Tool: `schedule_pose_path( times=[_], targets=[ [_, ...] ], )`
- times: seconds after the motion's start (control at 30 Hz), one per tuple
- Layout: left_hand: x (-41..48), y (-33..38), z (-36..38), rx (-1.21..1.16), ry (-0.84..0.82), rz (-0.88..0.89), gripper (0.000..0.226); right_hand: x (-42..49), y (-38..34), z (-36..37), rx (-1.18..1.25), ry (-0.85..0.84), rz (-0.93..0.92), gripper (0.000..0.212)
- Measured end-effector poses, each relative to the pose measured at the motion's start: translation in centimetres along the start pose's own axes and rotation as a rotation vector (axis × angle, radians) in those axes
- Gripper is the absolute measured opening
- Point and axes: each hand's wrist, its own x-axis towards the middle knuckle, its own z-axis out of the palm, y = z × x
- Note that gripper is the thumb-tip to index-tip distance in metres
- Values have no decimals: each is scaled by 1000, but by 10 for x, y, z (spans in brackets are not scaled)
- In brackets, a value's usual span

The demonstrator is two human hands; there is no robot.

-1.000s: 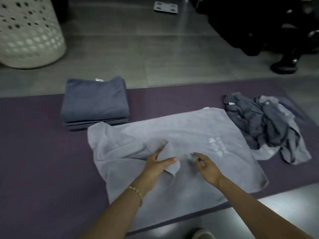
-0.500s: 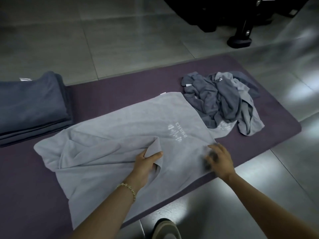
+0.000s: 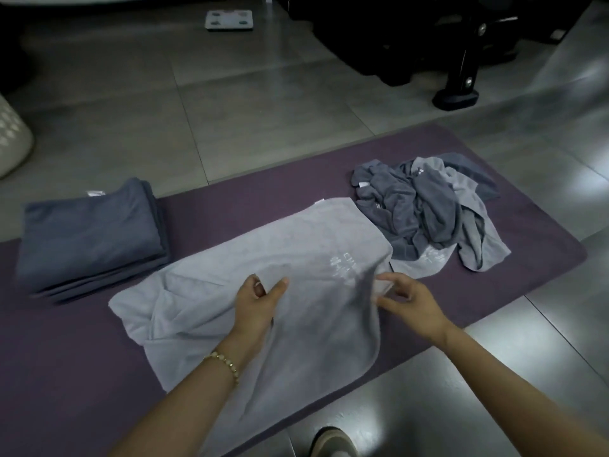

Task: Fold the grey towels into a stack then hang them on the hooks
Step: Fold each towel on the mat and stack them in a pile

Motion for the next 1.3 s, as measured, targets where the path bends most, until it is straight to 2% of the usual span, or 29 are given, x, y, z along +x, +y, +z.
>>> schedule_pose_path(
  times=[0.07, 0.17, 0.2, 0.4, 0.57, 0.67, 0.83, 0.97, 1.1, 1.3],
  targets=[
    [0, 35, -20, 47, 12, 87, 48, -1, -48, 8, -20, -90, -113, 42],
    [-12, 103, -50, 59, 86, 210, 18, -5, -129, 17, -22, -171, -219, 38],
    [-19, 127, -61, 84, 122, 261, 17, -8, -157, 18, -21, -191, -265, 35],
    [-65, 241, -128, 117, 191, 467, 48, -58, -328, 6, -193, -203, -554, 7],
    [-138, 328, -158, 127, 192, 665, 41, -126, -443, -1, -207, -340, -704, 20],
    [-183, 367, -171, 126, 154, 752, 40, -169, -494, 0, -261, -324, -835, 14],
    [-248, 403, -187, 108, 86, 803, 28, -224, -542, 8, -274, -273, -992, 20],
    [-283, 406, -196, 95, 62, 794, 32, -255, -557, 14, -256, -260, -1077, 11],
    [-310, 399, -201, 101, 20, 750, 55, -279, -561, 22, -75, -250, -1056, 3],
    [-347, 394, -196, 17, -70, 706, 36, -304, -567, 33, 138, -294, -998, 3]
  ],
)
